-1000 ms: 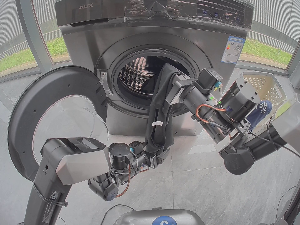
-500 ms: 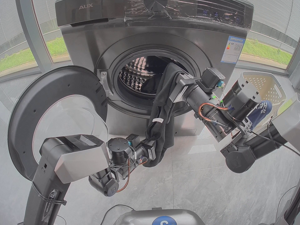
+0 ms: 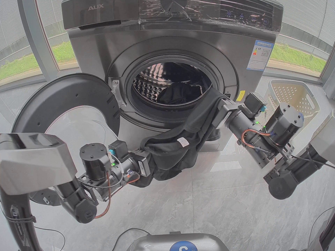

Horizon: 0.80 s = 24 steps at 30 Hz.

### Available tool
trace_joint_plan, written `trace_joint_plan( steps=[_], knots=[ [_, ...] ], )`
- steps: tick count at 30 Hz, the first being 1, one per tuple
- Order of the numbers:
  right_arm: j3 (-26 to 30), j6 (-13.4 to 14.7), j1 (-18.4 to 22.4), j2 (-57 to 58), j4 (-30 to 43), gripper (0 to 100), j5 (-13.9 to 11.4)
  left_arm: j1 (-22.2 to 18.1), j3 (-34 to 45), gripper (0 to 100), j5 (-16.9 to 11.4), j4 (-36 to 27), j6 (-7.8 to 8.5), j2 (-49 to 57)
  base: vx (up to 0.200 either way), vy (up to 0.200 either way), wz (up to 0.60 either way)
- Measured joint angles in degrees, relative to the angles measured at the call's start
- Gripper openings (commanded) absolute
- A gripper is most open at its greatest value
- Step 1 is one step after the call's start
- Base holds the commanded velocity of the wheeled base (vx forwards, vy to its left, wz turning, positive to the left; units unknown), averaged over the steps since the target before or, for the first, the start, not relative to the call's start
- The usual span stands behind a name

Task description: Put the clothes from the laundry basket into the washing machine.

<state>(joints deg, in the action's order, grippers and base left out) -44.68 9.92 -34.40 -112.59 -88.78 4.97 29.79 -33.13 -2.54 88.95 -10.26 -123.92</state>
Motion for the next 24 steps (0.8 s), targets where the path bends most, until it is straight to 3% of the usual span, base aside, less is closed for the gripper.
trace_joint_plan(
  steps=[9, 24],
  knots=[
    [10.2, 3.6, 2.9, 4.5, -0.2, 0, -3.5, -1.4, 5.1, 0, -0.1, -0.2, -0.16, 16.1, 0.0, 0.0, 0.0],
    [14.7, 2.3, 6.1, 6.9, -0.2, 0, -3.6, -3.5, 2.1, 0, 0.4, -0.2, 0.39, 24.8, 0.0, 0.0, 0.0]
  ],
)
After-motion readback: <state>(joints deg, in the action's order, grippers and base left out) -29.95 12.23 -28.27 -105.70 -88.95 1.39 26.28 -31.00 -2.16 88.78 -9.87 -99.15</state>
